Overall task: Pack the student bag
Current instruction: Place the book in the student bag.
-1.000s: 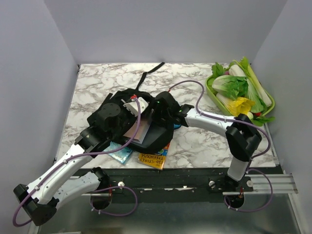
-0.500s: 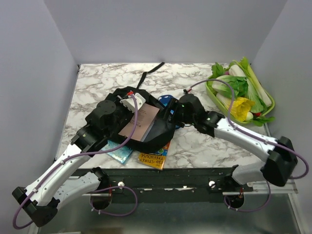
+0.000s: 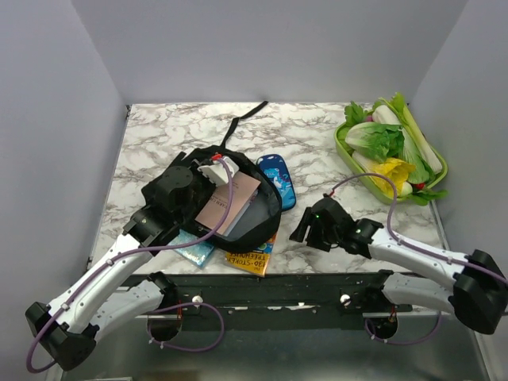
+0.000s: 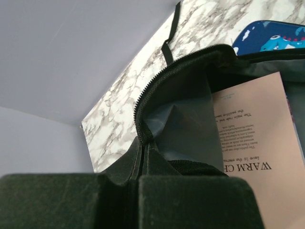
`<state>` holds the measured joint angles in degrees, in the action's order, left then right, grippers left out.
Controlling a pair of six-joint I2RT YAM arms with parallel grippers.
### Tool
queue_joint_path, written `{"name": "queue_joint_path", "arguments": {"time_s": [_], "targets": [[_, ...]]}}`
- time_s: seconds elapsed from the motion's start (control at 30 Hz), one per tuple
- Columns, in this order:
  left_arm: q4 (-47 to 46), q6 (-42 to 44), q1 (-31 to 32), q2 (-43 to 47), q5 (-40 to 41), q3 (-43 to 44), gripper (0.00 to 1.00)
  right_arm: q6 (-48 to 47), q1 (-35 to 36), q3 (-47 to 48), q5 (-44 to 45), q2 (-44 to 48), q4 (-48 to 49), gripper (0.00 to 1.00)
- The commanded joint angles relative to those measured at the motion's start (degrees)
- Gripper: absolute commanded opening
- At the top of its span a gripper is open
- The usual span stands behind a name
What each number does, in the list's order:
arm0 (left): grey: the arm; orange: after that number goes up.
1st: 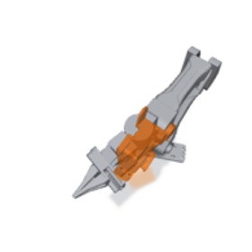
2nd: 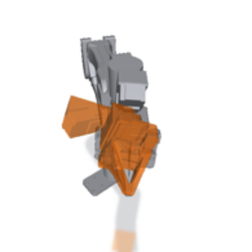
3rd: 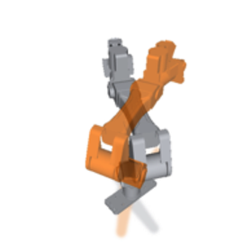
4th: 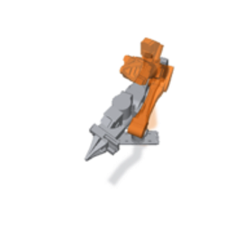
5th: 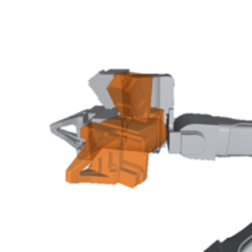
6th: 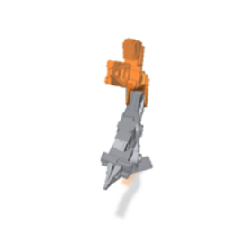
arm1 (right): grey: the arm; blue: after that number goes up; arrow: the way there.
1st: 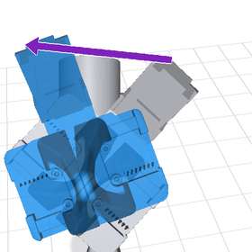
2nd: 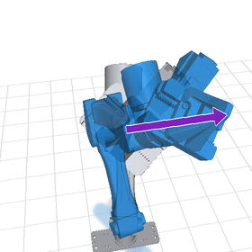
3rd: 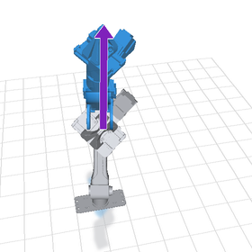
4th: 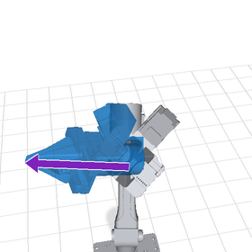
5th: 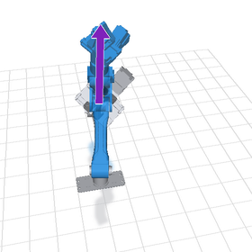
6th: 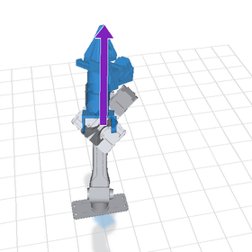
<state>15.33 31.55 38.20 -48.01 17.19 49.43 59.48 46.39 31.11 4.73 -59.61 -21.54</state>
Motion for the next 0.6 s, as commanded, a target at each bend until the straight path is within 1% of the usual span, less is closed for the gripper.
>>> {"name": "queue_joint_path", "arguments": {"time_s": [0.0,0.17,0.37,0.4,0.57], "targets": [[-5.39,2.46,-2.07,-0.24,4.24,1.37,0.00,-0.24,0.19,0.08,-2.36,-6.99,6.59,0.70],[-6.98,5.54,-4.09,-0.16,4.69,2.86,0.00,-1.30,1.15,3.16,-0.87,-13.31,11.43,0.68],[-6.72,6.86,-5.15,0.46,4.52,2.96,0.00,-1.56,4.23,9.31,0.37,-21.32,13.10,0.67],[-5.68,6.94,-5.15,0.72,4.26,2.69,0.00,-1.48,4.32,9.84,0.19,-23.42,13.36,0.67],[1.18,6.50,-5.15,1.60,2.32,-0.73,0.00,-0.51,4.41,10.37,-1.74,-27.39,17.40,0.67]]}}
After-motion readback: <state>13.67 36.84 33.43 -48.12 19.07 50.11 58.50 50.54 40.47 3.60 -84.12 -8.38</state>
